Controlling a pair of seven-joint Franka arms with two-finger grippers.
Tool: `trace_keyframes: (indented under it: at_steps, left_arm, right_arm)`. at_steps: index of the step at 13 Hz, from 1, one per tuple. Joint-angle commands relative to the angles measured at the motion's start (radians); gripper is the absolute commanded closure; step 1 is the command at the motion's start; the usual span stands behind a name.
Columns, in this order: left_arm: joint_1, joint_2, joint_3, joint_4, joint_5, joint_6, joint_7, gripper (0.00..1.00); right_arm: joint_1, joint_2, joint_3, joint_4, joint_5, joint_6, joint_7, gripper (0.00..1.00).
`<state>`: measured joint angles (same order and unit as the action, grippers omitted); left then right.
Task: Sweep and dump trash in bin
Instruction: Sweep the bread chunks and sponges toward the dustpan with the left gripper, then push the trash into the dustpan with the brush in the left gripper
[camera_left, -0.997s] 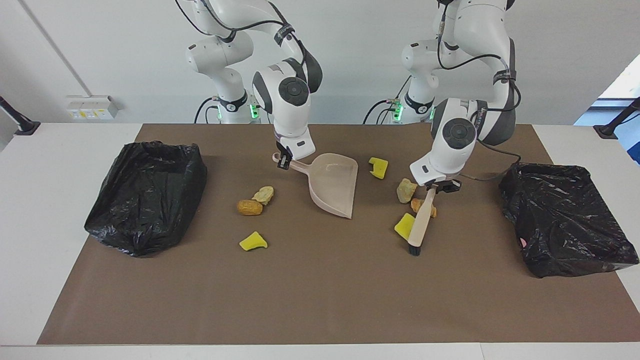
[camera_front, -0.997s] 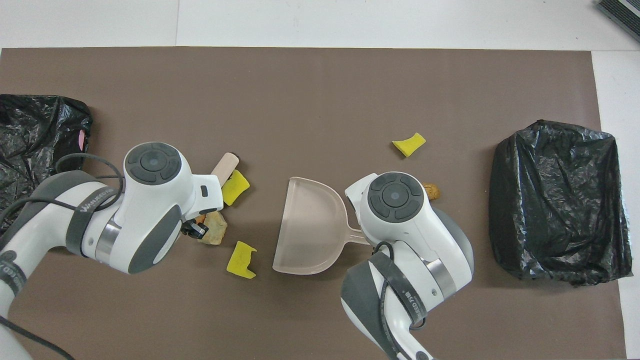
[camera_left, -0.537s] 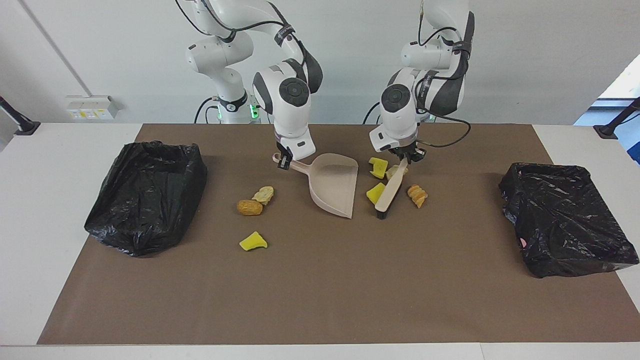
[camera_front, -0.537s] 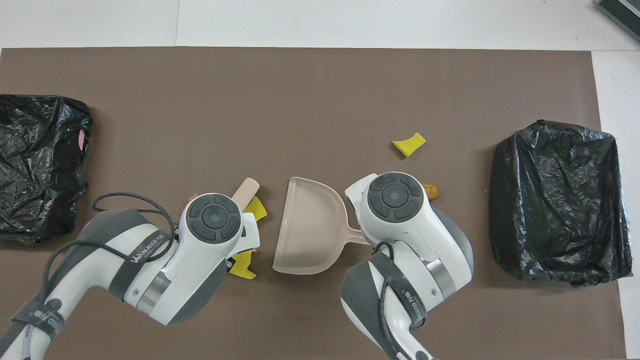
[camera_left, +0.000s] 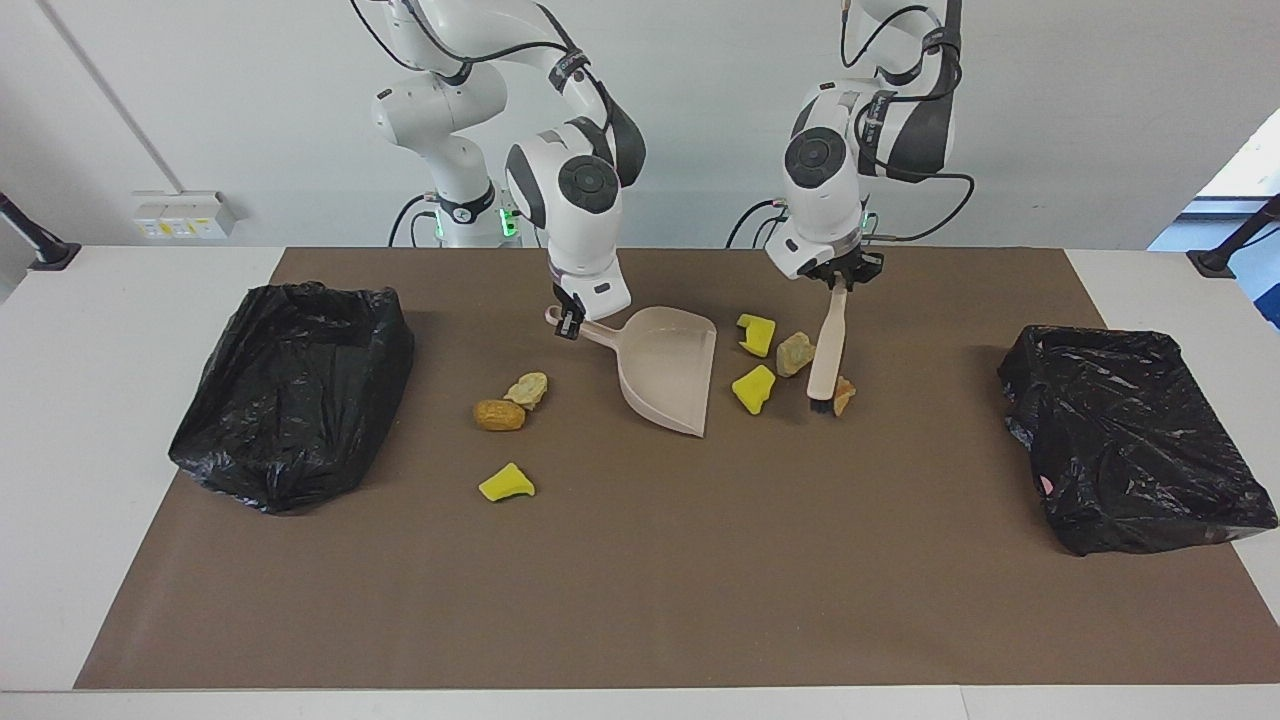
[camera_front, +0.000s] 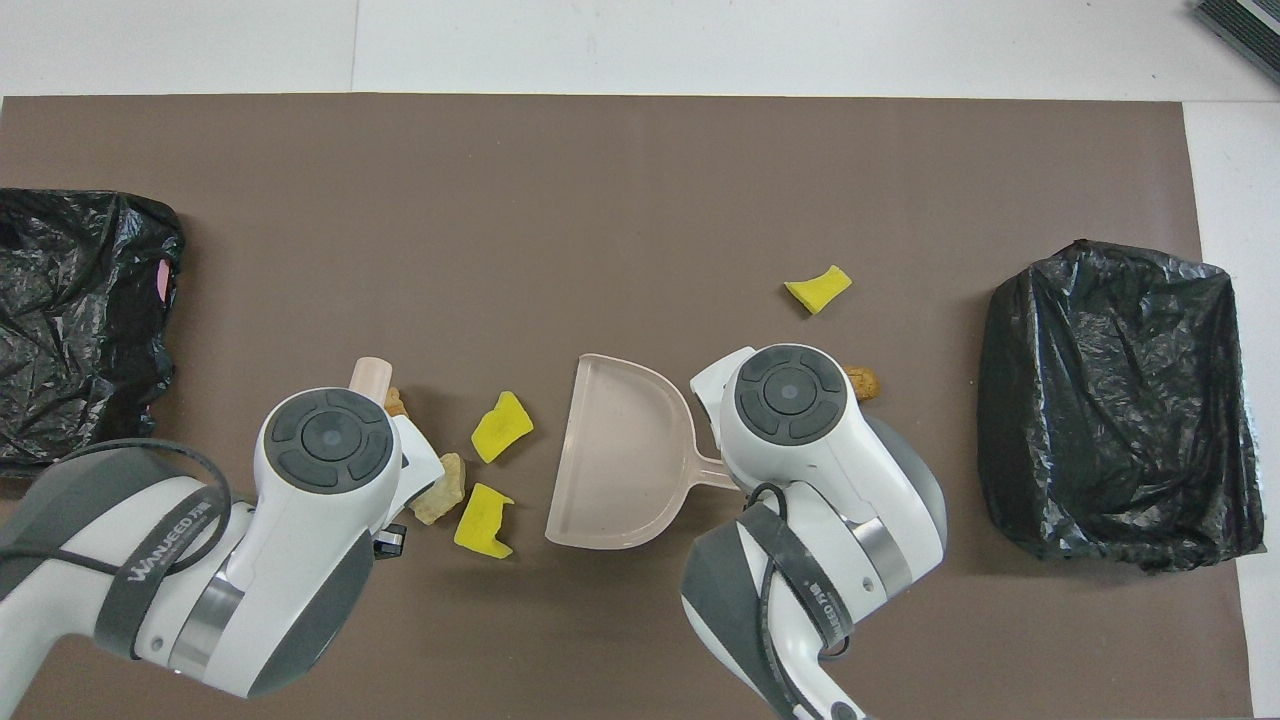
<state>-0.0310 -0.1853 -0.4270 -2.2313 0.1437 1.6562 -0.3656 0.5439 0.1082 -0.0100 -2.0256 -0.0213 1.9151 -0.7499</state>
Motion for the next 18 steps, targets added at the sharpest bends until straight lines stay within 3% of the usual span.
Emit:
trace_keyframes:
  at_steps: [1, 4, 8, 11, 14, 16, 18]
  left_arm:
    - [0.022, -0.061, 0.048, -0.105, -0.065, 0.08, -0.139, 1.0]
    - [0.052, -0.102, 0.053, -0.22, -0.075, 0.204, -0.213, 1.0]
    - [-0.002, -0.089, 0.048, -0.264, -0.142, 0.261, -0.246, 1.0]
    - [-0.036, -0.08, 0.044, -0.271, -0.269, 0.308, -0.245, 1.0]
    - [-0.118, -0.007, 0.04, -0.261, -0.282, 0.401, -0.239, 1.0]
    - [-0.13, 0.062, 0.012, -0.226, -0.302, 0.497, -0.225, 1.0]
    - [-0.13, 0.096, -0.045, -0.186, -0.306, 0.511, -0.213, 1.0]
  right_arm:
    - [0.002, 0.002, 0.002, -0.007, -0.009, 0.013, -0.012, 1.0]
    - [0.004, 0.014, 0.002, -0.01, -0.009, 0.025, -0.009, 1.0]
    - [0.025, 0.03, 0.001, -0.009, -0.009, 0.038, 0.0, 1.0]
    - [0.027, 0.03, 0.001, -0.008, -0.009, 0.038, 0.001, 1.0]
    - [0.025, 0.03, 0.001, -0.008, -0.009, 0.036, 0.003, 1.0]
    - [0.027, 0.03, 0.001, -0.008, -0.009, 0.036, 0.003, 1.0]
    - [0.027, 0.03, 0.001, -0.008, -0.009, 0.036, 0.003, 1.0]
